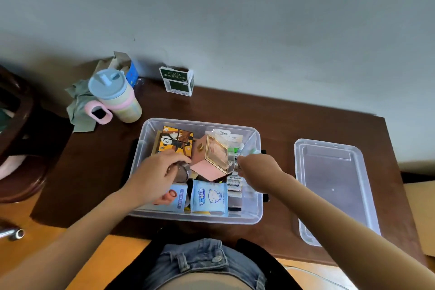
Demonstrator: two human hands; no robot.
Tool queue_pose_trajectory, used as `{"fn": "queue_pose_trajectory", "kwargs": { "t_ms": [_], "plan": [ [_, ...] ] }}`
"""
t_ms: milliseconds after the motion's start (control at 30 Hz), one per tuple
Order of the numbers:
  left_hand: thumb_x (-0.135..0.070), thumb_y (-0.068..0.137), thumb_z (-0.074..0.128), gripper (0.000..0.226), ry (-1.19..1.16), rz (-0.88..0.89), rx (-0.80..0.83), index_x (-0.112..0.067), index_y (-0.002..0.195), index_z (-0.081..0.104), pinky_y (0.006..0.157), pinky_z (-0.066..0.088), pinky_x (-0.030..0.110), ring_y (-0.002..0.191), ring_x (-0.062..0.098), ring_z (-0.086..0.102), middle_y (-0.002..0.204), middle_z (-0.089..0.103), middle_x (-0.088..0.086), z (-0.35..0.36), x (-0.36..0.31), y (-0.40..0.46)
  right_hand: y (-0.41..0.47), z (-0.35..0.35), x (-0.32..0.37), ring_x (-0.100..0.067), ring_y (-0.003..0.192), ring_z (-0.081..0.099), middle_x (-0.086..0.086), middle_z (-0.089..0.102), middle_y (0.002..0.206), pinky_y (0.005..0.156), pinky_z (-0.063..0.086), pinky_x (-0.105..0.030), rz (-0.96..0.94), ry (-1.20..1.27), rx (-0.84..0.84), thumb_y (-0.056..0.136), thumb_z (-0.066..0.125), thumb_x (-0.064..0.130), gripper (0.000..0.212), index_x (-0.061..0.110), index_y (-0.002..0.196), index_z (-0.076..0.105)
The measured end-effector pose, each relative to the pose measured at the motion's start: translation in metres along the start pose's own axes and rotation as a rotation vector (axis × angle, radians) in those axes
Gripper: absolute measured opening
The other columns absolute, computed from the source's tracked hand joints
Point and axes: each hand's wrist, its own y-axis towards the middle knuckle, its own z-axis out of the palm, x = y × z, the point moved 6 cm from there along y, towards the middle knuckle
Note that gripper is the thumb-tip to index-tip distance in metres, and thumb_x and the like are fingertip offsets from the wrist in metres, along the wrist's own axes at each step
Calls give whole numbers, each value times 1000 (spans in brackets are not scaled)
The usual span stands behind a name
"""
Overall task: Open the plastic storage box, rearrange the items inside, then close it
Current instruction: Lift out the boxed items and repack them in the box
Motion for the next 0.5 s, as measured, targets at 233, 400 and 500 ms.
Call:
{"fn": "queue_pose_trajectory", "kwargs": {
  "t_ms": [233, 400, 500],
  "plan": [
    [3, 82, 60, 38, 291, -49, -140, -14, 115, 67, 90, 43, 32, 107, 20, 54, 113, 59, 1, -20, 17, -24, 1, 11, 14, -23, 79, 62, -3, 66, 91, 60, 40, -28, -160, -151, 92, 97, 49, 20, 14, 12, 102, 60],
    [-6, 92, 46, 33, 198, 288, 255, -20, 113, 67, 87, 47, 33, 107, 12, 55, 114, 64, -5, 46, -48, -7, 0, 17, 22, -21, 68, 56, -1, 59, 78, 45, 28, -25, -142, -172, 54, 99, 45, 21, 20, 13, 113, 57],
    [-6, 95, 41, 38, 469, 370, 520, -18, 126, 59, 82, 47, 37, 113, 22, 51, 125, 57, 1, 98, -60, 13, 0, 21, 26, -23, 81, 64, -2, 67, 91, 51, 33, -26, -112, -227, 81, 96, 50, 17, 15, 13, 106, 61]
  ]
}}
